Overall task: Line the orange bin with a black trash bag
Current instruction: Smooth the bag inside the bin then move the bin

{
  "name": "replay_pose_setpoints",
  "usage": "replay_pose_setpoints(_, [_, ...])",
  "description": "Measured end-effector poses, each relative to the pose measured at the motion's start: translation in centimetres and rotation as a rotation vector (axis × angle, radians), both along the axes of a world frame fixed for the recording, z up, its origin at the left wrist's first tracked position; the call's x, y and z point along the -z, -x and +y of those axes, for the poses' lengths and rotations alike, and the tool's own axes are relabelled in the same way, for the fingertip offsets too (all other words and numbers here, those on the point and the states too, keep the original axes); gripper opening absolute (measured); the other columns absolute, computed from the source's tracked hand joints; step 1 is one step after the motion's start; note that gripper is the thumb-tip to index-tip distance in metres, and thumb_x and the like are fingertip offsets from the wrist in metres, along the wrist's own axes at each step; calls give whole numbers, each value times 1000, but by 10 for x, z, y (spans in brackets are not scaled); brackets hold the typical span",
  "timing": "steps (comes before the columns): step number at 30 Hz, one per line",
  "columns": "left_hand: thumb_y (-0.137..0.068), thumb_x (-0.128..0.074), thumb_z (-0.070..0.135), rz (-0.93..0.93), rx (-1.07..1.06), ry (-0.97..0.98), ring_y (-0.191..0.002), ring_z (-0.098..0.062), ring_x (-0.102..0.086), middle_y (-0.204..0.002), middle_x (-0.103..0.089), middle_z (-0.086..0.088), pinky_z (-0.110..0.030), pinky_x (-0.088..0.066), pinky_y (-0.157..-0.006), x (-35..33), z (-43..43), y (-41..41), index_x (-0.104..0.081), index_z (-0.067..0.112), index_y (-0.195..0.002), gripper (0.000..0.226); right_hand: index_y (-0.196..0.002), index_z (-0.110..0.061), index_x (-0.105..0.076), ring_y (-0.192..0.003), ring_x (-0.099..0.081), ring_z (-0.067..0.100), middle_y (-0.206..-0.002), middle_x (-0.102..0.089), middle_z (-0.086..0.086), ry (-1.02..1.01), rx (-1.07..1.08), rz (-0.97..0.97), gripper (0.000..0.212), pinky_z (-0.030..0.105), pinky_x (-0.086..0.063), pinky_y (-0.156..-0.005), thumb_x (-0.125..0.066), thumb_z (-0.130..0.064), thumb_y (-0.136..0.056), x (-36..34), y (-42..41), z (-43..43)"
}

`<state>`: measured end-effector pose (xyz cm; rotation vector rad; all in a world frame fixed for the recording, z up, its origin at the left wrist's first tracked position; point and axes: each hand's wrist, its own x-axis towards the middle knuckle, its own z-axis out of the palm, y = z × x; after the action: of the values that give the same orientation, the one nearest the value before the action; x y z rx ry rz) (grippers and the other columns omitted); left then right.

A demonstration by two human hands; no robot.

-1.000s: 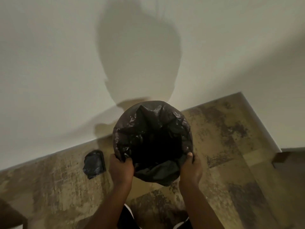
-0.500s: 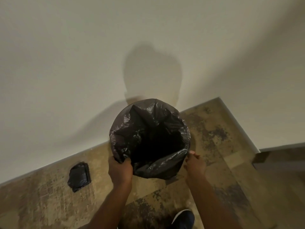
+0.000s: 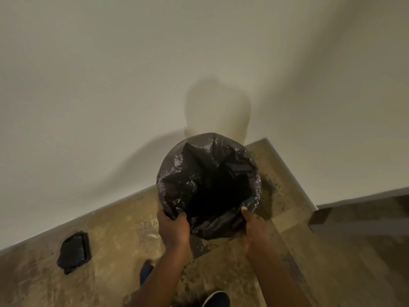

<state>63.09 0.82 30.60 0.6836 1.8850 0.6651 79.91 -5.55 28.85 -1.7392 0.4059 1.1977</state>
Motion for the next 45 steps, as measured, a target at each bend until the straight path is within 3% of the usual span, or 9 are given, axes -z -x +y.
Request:
replay_pose_setpoints(2, [-92, -62, 10, -24, -4, 0, -108, -31, -62, -118, -62, -9, -52, -54, -97, -3, 5, -22, -47, 14, -136, 47, -109, -7, -67, -95, -71, 30, -105, -73, 13, -1, 16, -15, 24, 39, -59, -74, -72, -23, -93, 1, -19, 1])
replay_pose_setpoints(4, [-92, -63, 11, -30, 8, -6, -109, -31, -63, -118, -63, -9, -53, -53, -99, -2, 12, -42, -49, 14, -134, 45, -107, -6, -67, -89, -71, 29, -101, -73, 13, -3, 45, -38, 21, 36, -57, -67, -72, -20, -93, 4, -35, 1])
replay_pose_setpoints(9, [-90, -64, 7, -56, 60, 6, -97, -27, -66, -99, -63, -1, -49, -57, -91, 9, 35, -88, -50, 26, -109, 31, -104, -8, -66, -93, -71, 33, -105, -72, 17, 46, 45, -89, 24, 47, -60, -86, -78, -21, -88, 20, -77, 5])
replay_pose_setpoints(14, [-90, -62, -2, -114, 134, 70, -83, -21, -64, -93, -63, -5, -34, -54, -68, 21, 66, -133, -53, 12, -117, 31, -113, -12, -68, -102, -69, 34, -113, -71, 13, 72, 109, -7, 24, 54, -55, -98, -74, -18, -91, 35, -124, 13])
replay_pose_setpoints(17, [-92, -61, -5, -115, 179, 106, -71, -13, -56, -87, -58, -2, -26, -46, -58, 30, 86, -159, -51, 14, -115, 31, -111, -13, -66, -101, -67, 31, -114, -69, 11, 91, 147, 27, 17, 51, -54, -99, -69, -15, -95, 43, -151, 21])
replay_pose_setpoints(28, [-94, -64, 5, -134, 442, 181, -82, -12, -57, -102, -57, 0, -26, -46, -59, 68, 137, -236, -44, 21, -115, 34, -139, -5, -54, -104, -62, 34, -125, -61, 18, 91, 242, 19, 42, 53, -53, -101, -61, -5, -98, 81, -230, 59])
replay_pose_setpoints(34, [-93, -68, 13, -29, 625, 153, -90, -15, -56, -107, -57, -2, -23, -43, -60, 112, 150, -277, -47, 14, -119, 33, -130, -6, -56, -112, -61, 37, -127, -61, 16, 159, 140, -35, 34, 53, -52, -103, -64, -12, -98, 133, -276, 66])
replay_pose_setpoints(39, [-95, -68, 17, -26, 689, 133, -94, -18, -52, -109, -52, 0, -20, -39, -58, 171, 152, -307, -46, 12, -122, 35, -139, -7, -54, -113, -63, 36, -130, -62, 15, 162, 126, -22, 44, 47, -55, -98, -65, -10, -97, 197, -310, 65])
replay_pose_setpoints(45, [-93, -71, 20, -31, 680, 140, -101, -22, -55, -117, -55, -3, -33, -46, -78, 233, 153, -323, -47, 9, -128, 44, -138, -9, -56, -109, -67, 34, -124, -65, 10, 164, 32, -80, 45, 49, -58, -96, -67, -14, -95, 262, -333, 66])
